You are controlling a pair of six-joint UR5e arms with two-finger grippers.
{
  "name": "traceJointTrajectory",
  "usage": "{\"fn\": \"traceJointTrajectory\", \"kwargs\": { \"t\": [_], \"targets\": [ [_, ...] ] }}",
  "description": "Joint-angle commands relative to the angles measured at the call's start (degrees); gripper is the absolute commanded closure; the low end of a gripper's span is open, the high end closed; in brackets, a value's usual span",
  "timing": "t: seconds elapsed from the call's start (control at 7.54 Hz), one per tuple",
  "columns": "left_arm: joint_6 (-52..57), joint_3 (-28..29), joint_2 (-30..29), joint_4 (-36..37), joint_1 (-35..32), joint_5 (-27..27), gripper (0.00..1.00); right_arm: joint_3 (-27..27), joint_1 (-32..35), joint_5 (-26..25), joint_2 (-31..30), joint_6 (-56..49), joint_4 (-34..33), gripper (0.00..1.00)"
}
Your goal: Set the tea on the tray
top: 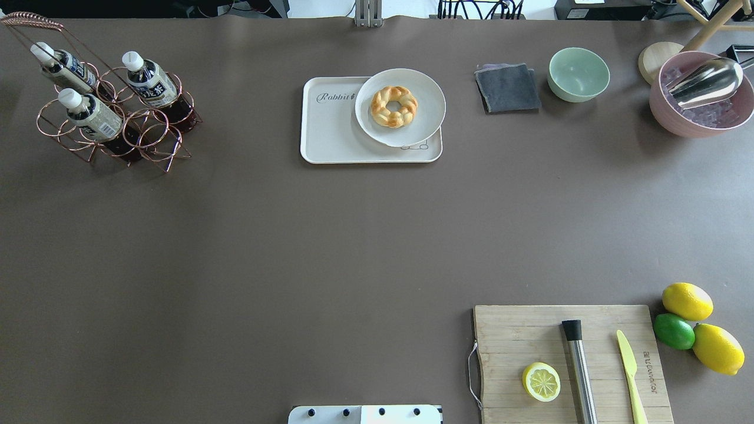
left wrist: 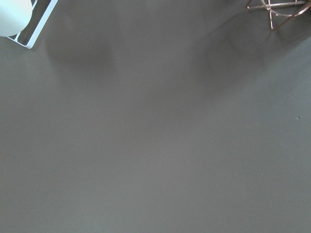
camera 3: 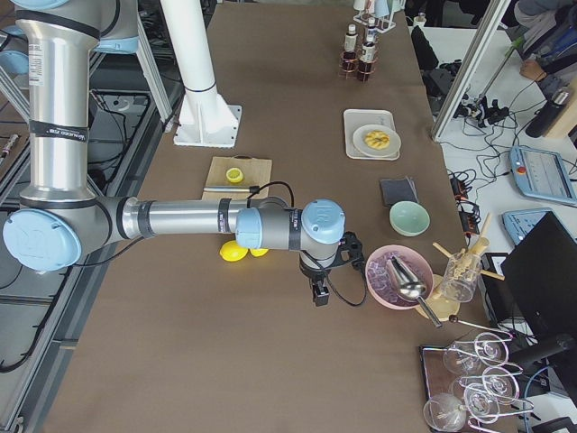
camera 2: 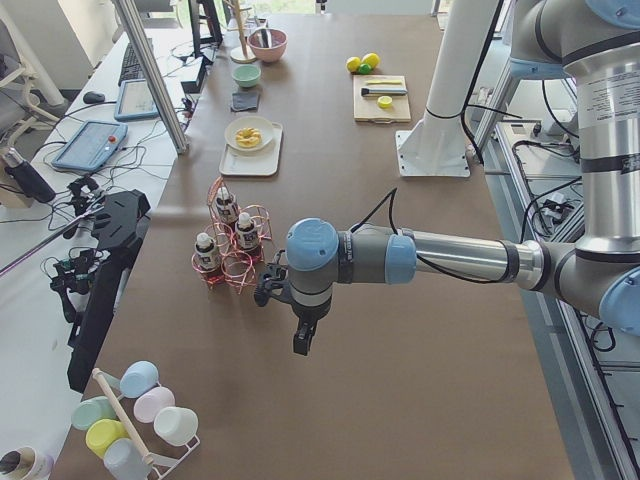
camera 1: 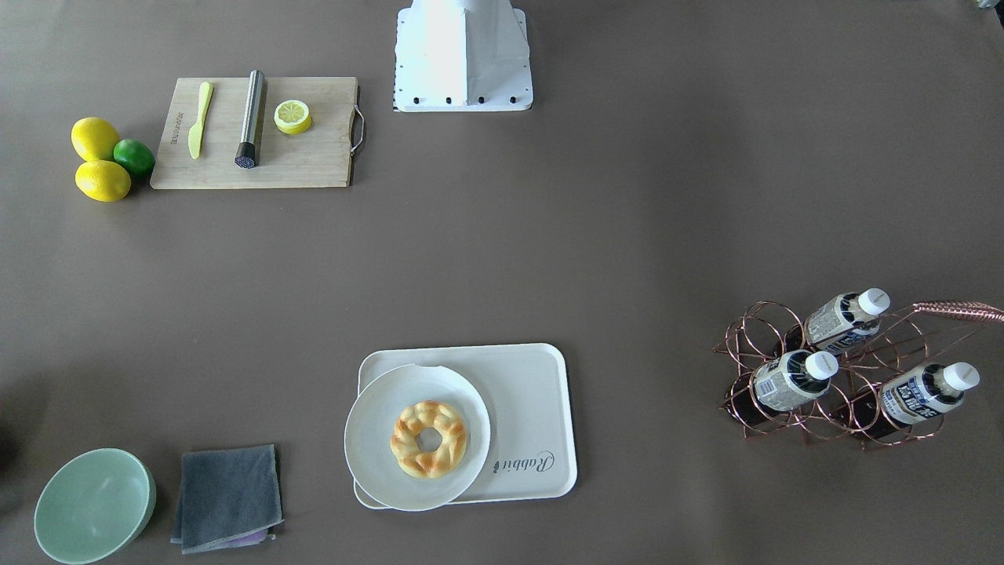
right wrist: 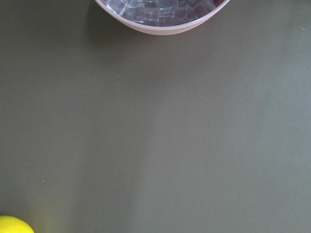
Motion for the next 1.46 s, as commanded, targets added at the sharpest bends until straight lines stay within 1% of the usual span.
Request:
{"fn": "traceJointTrajectory", "kwargs": {
  "t": [0.0, 0.13, 0.27, 0.4, 0.66, 0.8, 0.93, 1.06, 1.19, 1.33],
  "targets": [
    [-12.4, -3.3, -1.8, -9.5, 4.9, -2.0, 0.03, -0.1, 0.0, 0.1, -0.2, -0.2, 0.0, 0.0],
    [-20.3, -3.0, -5.9, -14.1, 9.1, -1.3, 0.03, -0.2, 0.0, 0.0, -0.2, -0.4, 0.0, 0.0],
    [-26.9, -3.2, -8.8, -17.9, 12.4, 0.5, 0.03, -0.1, 0.0, 0.1, -0.2, -0.4, 0.0, 0.0],
    [-29.8, -3.1, -9.6, -21.7, 15.8, 3.9, 0.02, -0.1, 0.0, 0.1, -0.2, -0.4, 0.0, 0.0],
    [-43.1, -2.8, -11.7, -28.4, 24.9, 11.3, 0.03, -0.1, 0.0, 0.1, -0.3, -0.4, 0.0, 0.0],
    [-46.2, -1.1, -14.6, -28.8, 28.1, 14.2, 0.03, -0.1, 0.0, 0.1, -0.2, -0.5, 0.0, 0.0],
    [-48.7, 2.0, -18.3, -28.7, 28.6, 14.7, 0.03, -0.1, 0.0, 0.1, -0.2, -0.4, 0.0, 0.0],
    [-48.6, 4.4, -21.0, -28.7, 28.6, 14.7, 0.03, -0.1, 0.0, 0.1, -0.3, -0.5, 0.0, 0.0],
    [-47.8, 6.2, -22.7, -28.7, 28.6, 14.8, 0.03, -0.1, 0.0, 0.1, -0.3, -0.5, 0.0, 0.0],
    [-47.6, 7.1, -22.8, -28.9, 28.6, 14.8, 0.03, -0.1, 0.0, 0.1, -0.3, -0.5, 0.0, 0.0]
  ]
}}
